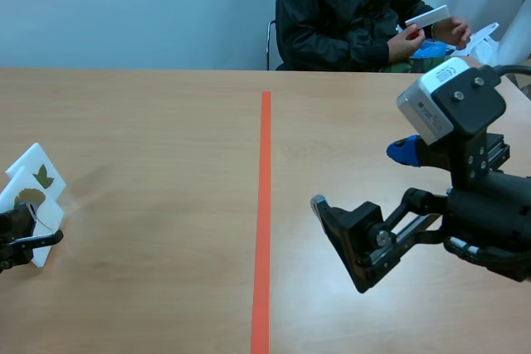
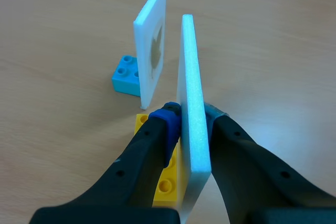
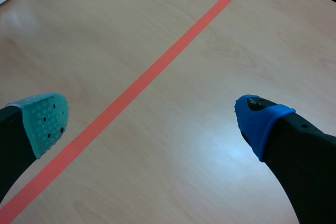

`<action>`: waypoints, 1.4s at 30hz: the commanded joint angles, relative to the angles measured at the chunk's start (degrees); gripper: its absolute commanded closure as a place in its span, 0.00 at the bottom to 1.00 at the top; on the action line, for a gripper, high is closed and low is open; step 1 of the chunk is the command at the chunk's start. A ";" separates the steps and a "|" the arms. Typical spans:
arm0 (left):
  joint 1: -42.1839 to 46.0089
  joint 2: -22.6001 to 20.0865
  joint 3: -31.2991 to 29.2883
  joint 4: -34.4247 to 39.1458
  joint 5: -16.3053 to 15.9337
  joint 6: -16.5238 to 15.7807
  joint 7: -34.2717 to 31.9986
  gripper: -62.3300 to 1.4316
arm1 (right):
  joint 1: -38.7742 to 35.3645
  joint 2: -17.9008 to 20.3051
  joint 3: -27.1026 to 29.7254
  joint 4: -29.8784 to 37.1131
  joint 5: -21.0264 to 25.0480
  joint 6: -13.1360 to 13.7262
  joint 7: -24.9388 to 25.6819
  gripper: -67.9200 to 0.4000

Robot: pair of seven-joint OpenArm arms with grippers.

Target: Sort the leaf by its shape. The table is split by an orange tape line. A compound leaf with several leaflets goes to the left side, a simple leaf with one blade goes to the right side. Return to the home posture when a red brick is placed on the table.

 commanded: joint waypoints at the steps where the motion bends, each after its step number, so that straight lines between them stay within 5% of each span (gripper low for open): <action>1: -0.63 -0.35 -0.13 0.48 -0.57 -0.33 -1.09 0.91 | 0.66 0.13 0.66 0.61 0.63 -0.04 1.01 0.00; 6: -0.61 -0.37 -0.13 0.15 -0.55 0.59 -1.66 0.90 | 0.66 0.11 0.66 0.61 0.63 -0.04 1.03 0.00; 16: -0.59 -0.70 -0.13 0.15 -0.52 2.21 -1.75 0.60 | 0.66 -0.02 0.66 0.61 0.66 -0.02 0.81 0.00; 23: 0.37 -2.62 -0.13 2.47 -0.55 2.12 -1.64 0.17 | 0.66 -0.02 0.66 0.61 0.66 -0.02 0.61 0.00; 28: 3.98 -3.89 -0.17 10.36 -0.59 1.92 -1.33 0.05 | 0.66 -0.02 0.66 0.61 0.66 -0.02 0.61 0.00; 39: 15.89 -5.44 -0.13 36.13 -1.01 -15.78 4.46 0.00 | 0.66 -0.02 0.66 0.61 0.66 -0.04 0.63 0.00; 42: 18.45 -5.46 -0.11 41.44 -2.95 -18.14 8.59 0.00 | 0.66 -0.02 0.66 0.61 0.72 -0.07 0.63 0.00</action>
